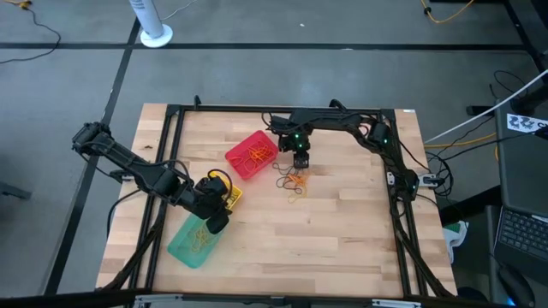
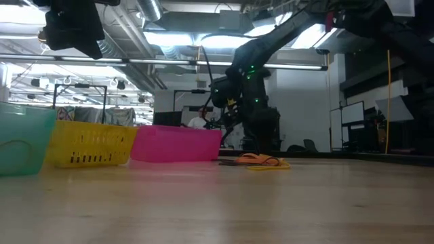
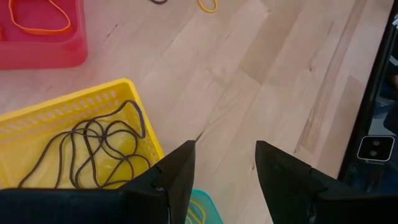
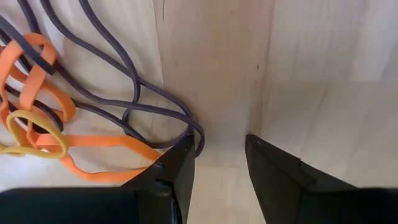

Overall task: Sort rubber bands into baskets
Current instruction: Put the black rubber band into the yellow bin

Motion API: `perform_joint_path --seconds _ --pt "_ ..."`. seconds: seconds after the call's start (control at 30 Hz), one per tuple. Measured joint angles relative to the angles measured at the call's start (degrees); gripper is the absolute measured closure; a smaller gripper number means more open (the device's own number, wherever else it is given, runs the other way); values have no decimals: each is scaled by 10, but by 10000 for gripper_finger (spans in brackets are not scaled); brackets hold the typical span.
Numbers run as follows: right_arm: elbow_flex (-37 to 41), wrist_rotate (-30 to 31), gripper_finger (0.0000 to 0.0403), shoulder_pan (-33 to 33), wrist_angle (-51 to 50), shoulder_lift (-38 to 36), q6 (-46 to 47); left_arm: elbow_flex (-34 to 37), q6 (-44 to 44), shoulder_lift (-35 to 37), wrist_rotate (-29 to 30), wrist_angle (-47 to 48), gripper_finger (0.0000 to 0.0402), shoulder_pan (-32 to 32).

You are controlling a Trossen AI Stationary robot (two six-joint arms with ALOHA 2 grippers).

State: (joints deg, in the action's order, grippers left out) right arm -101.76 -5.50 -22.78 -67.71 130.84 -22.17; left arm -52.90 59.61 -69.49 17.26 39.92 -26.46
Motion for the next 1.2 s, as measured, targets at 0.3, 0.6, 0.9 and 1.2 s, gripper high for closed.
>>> perform_joint_path --seconds 0.3,0.6,0.9,1.2 --pt "24 60 311 36 20 1 0 0 0 0 0 0 238 0" --pt "21 55 384 45 18 2 0 0 0 0 0 0 238 0" --pt "-71 40 395 45 -63 10 6 0 0 3 0 -1 237 0" --pt "-191 22 400 51 -176 8 31 0 -11 38 -1 -1 237 0"
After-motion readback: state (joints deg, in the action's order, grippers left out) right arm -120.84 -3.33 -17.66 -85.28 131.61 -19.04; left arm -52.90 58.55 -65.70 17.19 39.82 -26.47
